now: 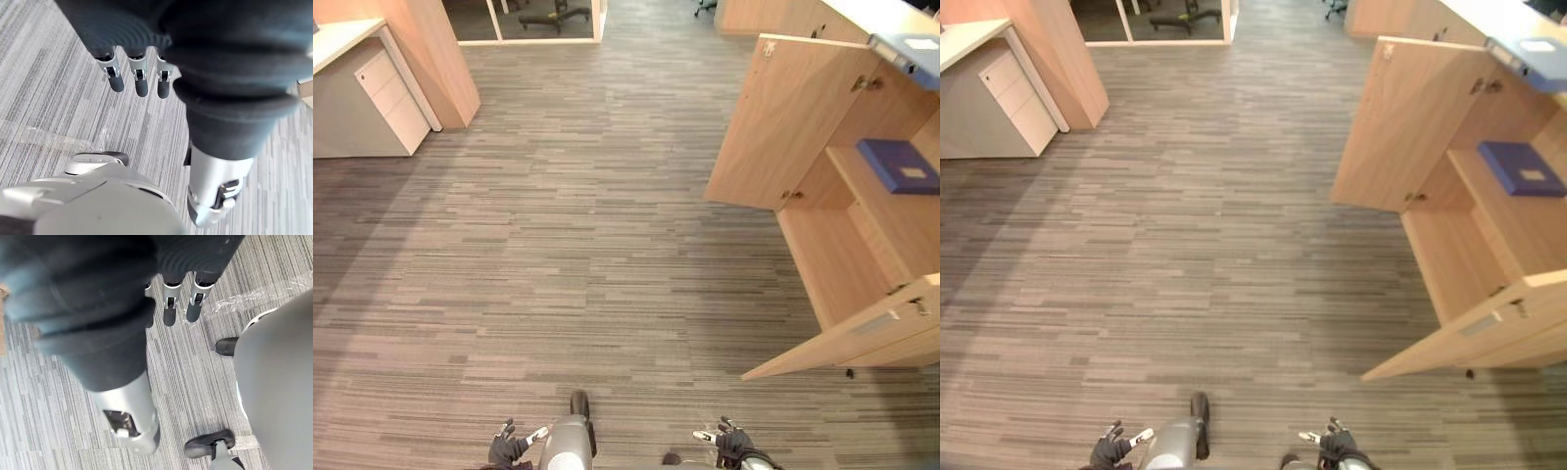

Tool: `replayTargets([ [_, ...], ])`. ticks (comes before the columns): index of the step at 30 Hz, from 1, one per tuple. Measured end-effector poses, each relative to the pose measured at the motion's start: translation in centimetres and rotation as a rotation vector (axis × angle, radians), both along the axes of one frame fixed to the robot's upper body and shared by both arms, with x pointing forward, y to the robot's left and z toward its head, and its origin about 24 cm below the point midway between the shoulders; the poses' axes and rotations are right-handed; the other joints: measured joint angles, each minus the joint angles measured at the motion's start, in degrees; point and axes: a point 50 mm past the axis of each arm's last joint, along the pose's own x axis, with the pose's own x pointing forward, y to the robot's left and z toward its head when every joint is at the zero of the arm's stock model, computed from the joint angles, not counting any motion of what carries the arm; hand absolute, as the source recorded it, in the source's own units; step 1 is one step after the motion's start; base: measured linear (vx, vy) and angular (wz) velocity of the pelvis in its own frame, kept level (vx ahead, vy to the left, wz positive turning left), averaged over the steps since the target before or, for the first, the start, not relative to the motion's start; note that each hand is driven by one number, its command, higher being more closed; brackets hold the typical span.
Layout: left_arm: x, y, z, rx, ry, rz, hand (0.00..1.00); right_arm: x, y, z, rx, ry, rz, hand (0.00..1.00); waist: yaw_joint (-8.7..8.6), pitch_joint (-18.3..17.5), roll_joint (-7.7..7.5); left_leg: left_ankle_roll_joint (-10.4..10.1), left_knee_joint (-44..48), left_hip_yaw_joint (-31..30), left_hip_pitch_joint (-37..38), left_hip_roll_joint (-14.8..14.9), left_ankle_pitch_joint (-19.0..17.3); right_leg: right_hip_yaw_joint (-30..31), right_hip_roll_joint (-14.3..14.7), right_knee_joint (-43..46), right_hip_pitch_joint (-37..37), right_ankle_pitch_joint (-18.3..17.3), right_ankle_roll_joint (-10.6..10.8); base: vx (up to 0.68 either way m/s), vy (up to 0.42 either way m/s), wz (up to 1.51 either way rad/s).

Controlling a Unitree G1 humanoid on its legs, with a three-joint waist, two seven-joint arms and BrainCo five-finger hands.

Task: Walk over to the cabinet, pick up the folder, carry it to the office cabinet, place the folder inside the office cabinet, then close the office cabinet door

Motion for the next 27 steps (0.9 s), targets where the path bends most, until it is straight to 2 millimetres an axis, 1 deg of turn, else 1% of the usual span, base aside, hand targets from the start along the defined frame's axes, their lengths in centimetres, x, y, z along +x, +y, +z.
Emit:
replayTargets([
  [1, -0.4, 0.0, -0.2, -0.010, 0.014, 0.030, 0.00, -0.1, 0.1, -0.1, 0.003, 0.006, -0.003, 0.00, -0.14, -0.28, -0.17, 0.77, 1.20, 0.91, 0.39, -1.60, 5.29, 0.59, -2.40, 0.44, 1.01, -1.39, 2.04, 0.27, 0.330, -0.29],
  [2, -0.7, 0.4, -0.2, -0.006, 0.016, 0.054, 0.00, -0.3, 0.3, -0.2, 0.012, 0.016, -0.010, 0.00, 0.18, -0.61, -1.31, 1.96, 1.68, 1.43, 1.07, -3.92, 6.42, 0.77, -5.04, 0.60, 1.64, -2.20, 2.90, 0.44, 0.443, -0.32],
  [3, -0.8, 0.8, -0.1, 0.001, 0.017, 0.078, 0.00, -0.4, 0.9, -0.3, 0.038, 0.022, -0.040, 0.00, -0.03, -1.29, -2.50, 2.27, 2.28, 3.21, 2.00, -6.60, 6.40, 0.69, -8.12, 2.01, 2.47, -1.57, 3.17, 0.34, 0.241, -0.29],
  [4, -0.9, 0.7, -0.2, 0.001, 0.019, 0.080, 0.00, -0.4, 0.8, -0.3, 0.038, 0.020, -0.047, 0.00, -0.16, -1.39, -2.53, 2.73, 2.48, 3.71, 2.88, -7.73, 6.34, 0.79, -9.48, 3.40, 2.50, -1.42, 3.02, 0.42, 0.294, -0.38],
  [5, -1.1, 0.5, -0.3, -0.008, 0.023, 0.096, 0.00, -0.4, 0.6, -0.3, 0.043, 0.020, -0.062, 0.00, 0.13, -1.52, -2.33, 4.56, 1.72, 5.49, 6.00, -9.60, 5.60, 1.46, -12.08, 8.07, 1.51, -1.32, 2.95, 0.42, 0.344, -0.63],
  [6, -1.5, 0.2, -0.4, -0.021, 0.027, 0.116, 0.00, -0.6, 0.2, -0.3, 0.041, 0.022, -0.074, 0.00, 0.40, -2.08, -1.54, 6.19, 0.24, 6.71, 9.56, -11.10, 5.46, 3.01, -14.07, 14.58, -0.24, -1.30, 2.92, 0.50, 0.453, -0.78],
  [7, -1.8, 0.1, -0.5, -0.022, 0.034, 0.116, 0.00, -0.7, 0.0, -0.3, 0.038, 0.023, -0.074, 0.00, 0.29, -2.91, -1.44, 7.80, -0.40, 7.34, 11.52, -12.17, 4.55, 3.81, -15.65, 20.84, -2.39, -1.26, 2.73, 0.34, 0.324, -0.58],
  [8, -2.0, 0.2, -0.5, -0.020, 0.039, 0.117, 0.00, -0.7, -0.1, -0.3, 0.038, 0.024, -0.074, 0.00, -0.12, -3.55, -1.54, 8.35, -0.72, 7.71, 12.44, -13.00, 4.14, 3.70, -16.82, 25.70, -4.12, -0.99, 2.36, 0.46, 0.386, -0.17],
  [9, -1.8, 0.3, -0.4, -0.021, 0.031, 0.112, 0.00, -0.3, -0.3, -0.1, 0.031, -0.005, -0.078, 0.00, -1.19, -4.03, -1.90, 10.27, -0.87, 8.01, 15.14, -14.52, 2.92, 0.73, -20.59, 40.66, -9.21, 0.49, -1.60, 0.30, 0.225, 0.05],
  [10, -1.6, 0.2, -0.4, -0.024, 0.026, 0.109, 0.00, 0.0, -0.5, 0.1, 0.029, -0.019, -0.089, 0.00, -1.60, -4.06, -1.92, 10.85, -0.92, 7.97, 16.05, -14.84, 2.48, -1.85, -22.10, 46.22, -10.87, 1.40, -3.78, 0.45, 0.295, 0.11],
  [11, -1.3, 0.1, -0.4, -0.029, 0.020, 0.094, 0.00, 0.4, -0.6, 0.2, 0.027, -0.032, -0.100, 0.00, -2.03, -4.02, -1.82, 11.31, -1.70, 7.66, 18.40, -15.00, 2.16, -8.37, -24.19, 53.99, -12.72, 1.67, -5.98, 0.32, 0.112, 0.06],
  [12, -1.0, 0.0, -0.3, -0.031, 0.015, 0.083, 0.00, 0.6, -0.6, 0.3, 0.027, -0.040, -0.100, 0.00, -2.12, -3.71, -1.75, 11.44, -2.25, 7.09, 19.64, -14.87, 2.09, -11.73, -24.47, 56.25, -13.24, 0.52, -6.04, 0.45, 0.113, 0.10],
  [13, -0.2, -0.2, -0.3, -0.033, 0.000, 0.060, 0.00, 1.1, -0.4, 0.4, 0.032, -0.051, -0.100, 0.00, -2.13, -2.81, -1.44, 11.45, -2.85, 6.17, 21.56, -14.06, 2.08, -16.66, -23.30, 57.50, -13.34, -2.57, -4.71, 0.40, 0.014, 0.09],
  [14, 0.4, -0.5, -0.2, -0.029, -0.006, 0.009, 0.00, 1.4, -0.2, 0.4, 0.036, -0.061, -0.099, 0.00, -2.17, -2.20, -0.79, 11.45, -2.87, 5.87, 22.90, -12.77, 2.07, -19.56, -20.73, 55.01, -13.68, -5.67, -3.03, 0.28, -0.050, 0.07],
  [15, 0.6, -0.6, -0.2, -0.027, -0.007, -0.013, 0.00, 1.6, -0.3, 0.6, 0.034, -0.071, -0.100, 0.00, -2.30, -2.04, -0.55, 11.39, -2.88, 5.84, 23.45, -11.97, 2.03, -20.69, -19.35, 52.94, -13.97, -6.85, -2.52, 0.22, -0.105, -0.06],
  [16, 0.9, -0.9, -0.1, -0.029, -0.010, -0.040, 0.00, 2.0, -0.3, 0.8, 0.034, -0.092, -0.102, 0.00, -2.47, -1.71, 0.19, 10.91, -2.89, 6.00, 24.23, -10.32, 1.71, -21.94, -16.56, 47.80, -15.32, -8.07, -1.94, 0.19, -0.152, -0.12],
  [17, 1.2, -1.2, -0.1, -0.033, -0.015, -0.063, 0.00, 2.5, -0.2, 1.0, 0.038, -0.114, -0.107, 0.00, -2.74, -1.35, 0.71, 9.63, -3.16, 6.45, 24.81, -8.57, 0.54, -22.79, -13.93, 41.48, -16.97, -8.11, -1.57, 0.18, -0.167, -0.15],
  [18, 1.4, -1.3, -0.1, -0.035, -0.016, -0.072, 0.00, 2.7, -0.1, 1.0, 0.046, -0.120, -0.113, 0.00, -2.78, -1.35, 0.68, 8.93, -3.72, 6.97, 25.06, -7.94, -0.14, -23.24, -12.83, 37.93, -17.82, -7.98, -1.43, 0.17, -0.204, -0.23],
  [19, 1.9, -0.9, 0.0, -0.026, -0.021, -0.086, 0.00, 2.7, 0.5, 0.9, 0.063, -0.117, -0.113, 0.00, -2.45, -1.01, -0.72, 7.97, -4.93, 8.05, 26.01, -7.98, -0.38, -24.24, -12.07, 30.11, -18.70, -5.53, -2.10, 0.15, -0.233, -0.42],
  [20, 2.2, -0.6, 0.1, -0.016, -0.024, -0.093, 0.00, 2.6, 0.8, 0.8, 0.071, -0.115, -0.112, 0.00, -2.23, -0.86, -1.85, 6.33, -5.17, 9.19, 27.00, -8.25, -1.22, -24.59, -11.65, 24.37, -19.25, 0.73, -4.38, 0.14, -0.244, -0.46],
  [21, 2.1, -0.8, 0.0, -0.020, -0.016, -0.095, 0.00, 2.6, 0.7, 0.8, 0.068, -0.115, -0.115, 0.00, -2.55, -1.07, -1.69, 5.79, -5.34, 9.46, 27.69, -7.60, -1.93, -24.48, -10.82, 24.52, -18.95, 1.30, -5.40, 0.16, -0.235, -0.54],
  [22, 1.9, -1.5, -0.2, -0.031, 0.000, -0.118, 0.00, 2.6, 0.1, 0.9, 0.052, -0.112, -0.110, 0.00, -2.79, -1.54, -0.28, 4.89, -5.64, 10.65, 28.60, -5.59, -2.81, -24.47, -8.05, 23.52, -18.95, -0.03, -5.22, 0.25, -0.259, -0.49],
  [23, 1.9, -2.1, -0.4, -0.043, 0.007, -0.133, 0.00, 2.5, -0.3, 0.9, 0.041, -0.106, -0.098, 0.00, -2.96, -1.39, 0.75, 3.77, -5.71, 11.88, 29.59, -3.98, -3.23, -24.31, -5.93, 23.58, -18.19, -1.46, -5.61, 0.27, -0.256, -0.45],
  [24, 2.0, -2.4, -0.4, -0.050, 0.007, -0.135, 0.00, 2.3, -0.4, 0.8, 0.039, -0.099, -0.098, 0.00, -3.25, -1.25, 0.99, 3.23, -5.59, 12.06, 30.18, -3.15, -3.15, -24.33, -4.90, 23.43, -17.56, -2.15, -5.81, 0.28, -0.304, -0.24],
  [25, 2.0, -2.6, -0.4, -0.059, 0.006, -0.135, 0.00, 1.8, -0.5, 0.6, 0.039, -0.078, -0.105, 0.00, -3.57, -1.34, 1.12, 2.12, -3.80, 12.35, 30.69, -1.10, -3.60, -24.53, -2.72, 22.43, -15.83, -3.25, -5.97, 0.23, -0.326, -0.06],
  [26, 2.1, -2.7, -0.4, -0.065, -0.001, -0.133, 0.00, 0.4, -0.6, 0.2, 0.046, -0.044, -0.140, 0.00, -3.59, -1.45, 0.47, 0.81, 1.79, 12.60, 29.52, 1.09, -4.53, -24.92, -0.71, 20.03, -13.86, -3.84, -6.07, 0.22, -0.359, 0.00],
  [27, 2.2, -2.7, -0.4, -0.068, -0.005, -0.124, 0.00, -0.1, -0.6, 0.1, 0.055, -0.035, -0.170, 0.00, -3.58, -1.64, -0.10, 0.48, 6.08, 12.60, 27.92, 2.39, -5.02, -25.05, 0.32, 18.17, -12.58, -3.83, -6.05, 0.24, -0.393, -0.03],
])
